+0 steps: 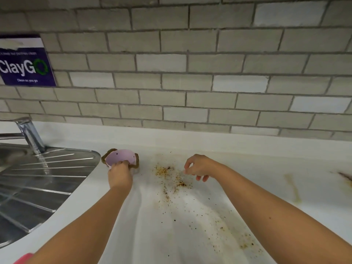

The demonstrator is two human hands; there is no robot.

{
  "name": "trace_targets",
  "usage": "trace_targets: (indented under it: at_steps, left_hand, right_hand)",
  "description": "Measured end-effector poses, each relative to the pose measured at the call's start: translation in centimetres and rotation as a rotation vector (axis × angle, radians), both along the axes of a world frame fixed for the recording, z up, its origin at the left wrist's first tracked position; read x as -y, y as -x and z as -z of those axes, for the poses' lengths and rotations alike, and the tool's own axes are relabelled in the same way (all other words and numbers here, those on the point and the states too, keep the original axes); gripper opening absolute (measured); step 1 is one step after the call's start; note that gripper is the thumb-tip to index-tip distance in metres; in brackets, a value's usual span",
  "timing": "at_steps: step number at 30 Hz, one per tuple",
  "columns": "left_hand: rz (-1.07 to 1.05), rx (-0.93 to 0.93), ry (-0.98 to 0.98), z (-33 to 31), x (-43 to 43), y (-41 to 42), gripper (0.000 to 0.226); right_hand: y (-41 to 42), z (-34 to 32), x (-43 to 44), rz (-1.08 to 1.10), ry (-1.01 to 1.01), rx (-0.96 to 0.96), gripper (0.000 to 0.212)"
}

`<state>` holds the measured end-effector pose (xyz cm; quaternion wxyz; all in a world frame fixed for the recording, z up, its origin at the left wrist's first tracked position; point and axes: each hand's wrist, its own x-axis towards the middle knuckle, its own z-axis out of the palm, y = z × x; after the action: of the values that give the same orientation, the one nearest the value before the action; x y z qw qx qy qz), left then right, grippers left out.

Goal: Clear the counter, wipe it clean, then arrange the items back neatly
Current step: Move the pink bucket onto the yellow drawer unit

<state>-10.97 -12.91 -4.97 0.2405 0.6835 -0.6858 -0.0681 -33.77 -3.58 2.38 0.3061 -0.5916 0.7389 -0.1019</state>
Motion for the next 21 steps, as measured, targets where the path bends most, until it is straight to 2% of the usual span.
trace_targets:
  at_steps: [2, 6, 8, 11, 15, 18, 21]
  left_hand:
    - [0.019, -0.125, 0.018, -0.3, -0.4, 0.2, 0.018]
    - [0.123, -0.248, 0.078, -0.1, -1.0, 1.0, 0.012]
    - [0.148, -0.177, 0.144, -0.3, -1.2, 1.6, 0.017]
    - [0.251, -0.242, 0.133, -0.8, -1.5, 3.0, 0.020]
    - [0.379, -0.360, 0.096, -2.2, -2.8, 6.1, 0.024]
    - [0.511, -0.351, 0.094, -2.9, -4.3, 9.1, 0.025]
    - [0.620, -0.347, 0.106, -3.6, -6.1, 11.9, 0.026]
  right_hand:
    - [-0.1, 0.0, 0.2, -0.005, 0.002, -0.005, 0.033]
    - [0.1, 0.0, 0.2, 0.003, 0.017, 0.000, 0.033]
    - [0.2, 0.0, 0.0, 0.012, 0.025, -0.002, 0.032]
    - [0.5, 0.1, -0.3, 0.038, 0.080, 0.007, 0.032]
    - [1.2, 0.0, -1.1, 0.068, 0.260, 0.063, 0.043]
    - [1.8, -0.5, -2.3, 0.038, 0.385, 0.009, 0.053]
    - [3.2, -0.4, -3.7, 0.075, 0.431, -0.054, 0.049]
